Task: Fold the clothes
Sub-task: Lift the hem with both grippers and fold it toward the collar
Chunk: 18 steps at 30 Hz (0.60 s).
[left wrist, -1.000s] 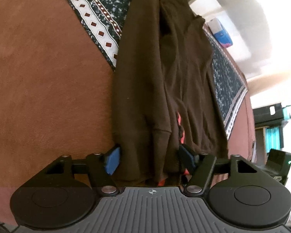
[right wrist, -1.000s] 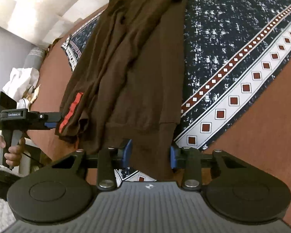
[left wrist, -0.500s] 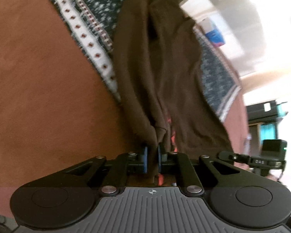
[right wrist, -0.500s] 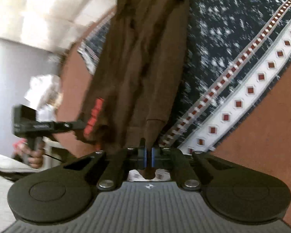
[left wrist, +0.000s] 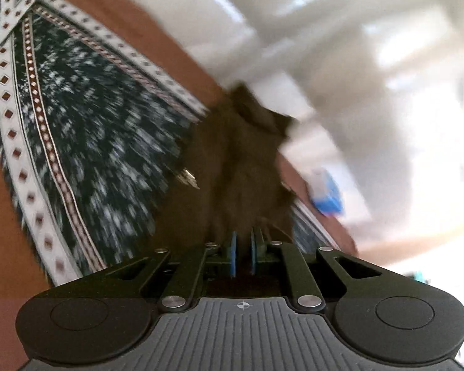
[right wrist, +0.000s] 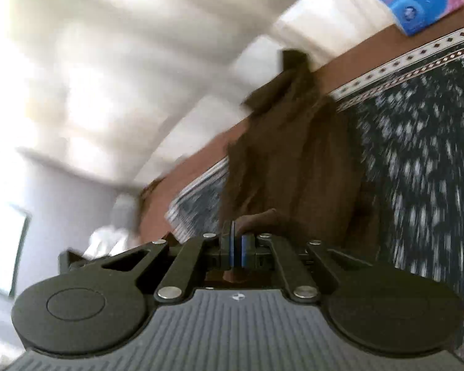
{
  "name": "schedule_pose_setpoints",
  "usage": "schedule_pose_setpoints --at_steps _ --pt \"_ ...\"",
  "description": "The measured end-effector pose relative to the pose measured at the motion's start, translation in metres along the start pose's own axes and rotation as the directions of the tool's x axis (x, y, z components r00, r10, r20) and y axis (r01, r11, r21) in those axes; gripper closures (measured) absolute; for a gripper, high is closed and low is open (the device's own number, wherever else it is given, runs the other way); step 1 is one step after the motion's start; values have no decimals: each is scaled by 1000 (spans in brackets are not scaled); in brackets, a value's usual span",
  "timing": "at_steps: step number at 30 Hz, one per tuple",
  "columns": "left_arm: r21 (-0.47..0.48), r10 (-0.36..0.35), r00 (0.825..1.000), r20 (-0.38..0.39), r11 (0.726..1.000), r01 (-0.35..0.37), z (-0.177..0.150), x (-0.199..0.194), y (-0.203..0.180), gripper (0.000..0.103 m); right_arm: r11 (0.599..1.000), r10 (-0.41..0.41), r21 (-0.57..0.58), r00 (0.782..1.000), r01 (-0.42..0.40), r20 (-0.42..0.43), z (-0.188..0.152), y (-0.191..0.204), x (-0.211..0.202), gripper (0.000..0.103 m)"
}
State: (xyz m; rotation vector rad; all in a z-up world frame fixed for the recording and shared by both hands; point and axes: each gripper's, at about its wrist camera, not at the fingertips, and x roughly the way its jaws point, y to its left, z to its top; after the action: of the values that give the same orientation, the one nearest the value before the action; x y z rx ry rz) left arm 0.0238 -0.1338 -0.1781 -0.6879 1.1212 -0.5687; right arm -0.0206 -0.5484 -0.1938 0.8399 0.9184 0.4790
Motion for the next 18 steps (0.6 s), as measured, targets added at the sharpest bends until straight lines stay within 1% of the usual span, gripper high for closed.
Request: schedule_pose_setpoints --at_steps 1,2,4,5,6,7,8,9,10,12,13,14,16,18 --pt "6 28 1000 -2 1000 -28 5 8 3 85 999 -39 21 999 39 2 8 -8 13 98" --pt "13 57 998 -4 998 -57 10 16 6 78 996 -78 43 997 78 3 16 -15 26 98" --pt "46 93 996 -10 995 -93 15 24 10 74 987 -142 76 990 142 -17 27 -29 46 95" --pt "49 97 995 -5 994 -97 17 24 12 73 983 -160 81 987 162 -35 29 -34 53 93" --pt "52 101 995 -1 994 -101 19 24 14 67 980 -178 86 983 182 -53 31 -39 60 93" --pt "54 110 994 5 993 -110 21 23 15 57 977 -187 89 980 192 -67 32 -42 66 93" --pt "53 113 993 15 992 -114 22 20 17 53 978 -183 91 980 189 -74 31 -44 68 91" --pt "50 111 993 27 992 -112 25 19 19 51 979 -177 91 981 184 -78 31 -46 69 89" --pt "49 108 993 37 993 -110 27 15 19 51 979 -172 94 982 179 -75 30 -48 68 86" --pt "61 107 992 63 992 -111 30 10 16 51 979 -167 111 984 174 -65 29 -51 63 83" --pt "72 106 991 76 991 -111 32 8 12 51 978 -159 128 986 164 -49 29 -52 59 79" --pt "83 105 991 88 990 -112 34 6 9 51 977 -155 143 988 156 -24 30 -53 55 71" --pt "137 65 995 78 988 -75 33 3 -3 51 977 -155 152 987 148 35 32 -51 42 59" --pt "205 30 999 40 978 -37 29 8 -18 50 984 -139 120 986 128 89 32 -43 29 59"
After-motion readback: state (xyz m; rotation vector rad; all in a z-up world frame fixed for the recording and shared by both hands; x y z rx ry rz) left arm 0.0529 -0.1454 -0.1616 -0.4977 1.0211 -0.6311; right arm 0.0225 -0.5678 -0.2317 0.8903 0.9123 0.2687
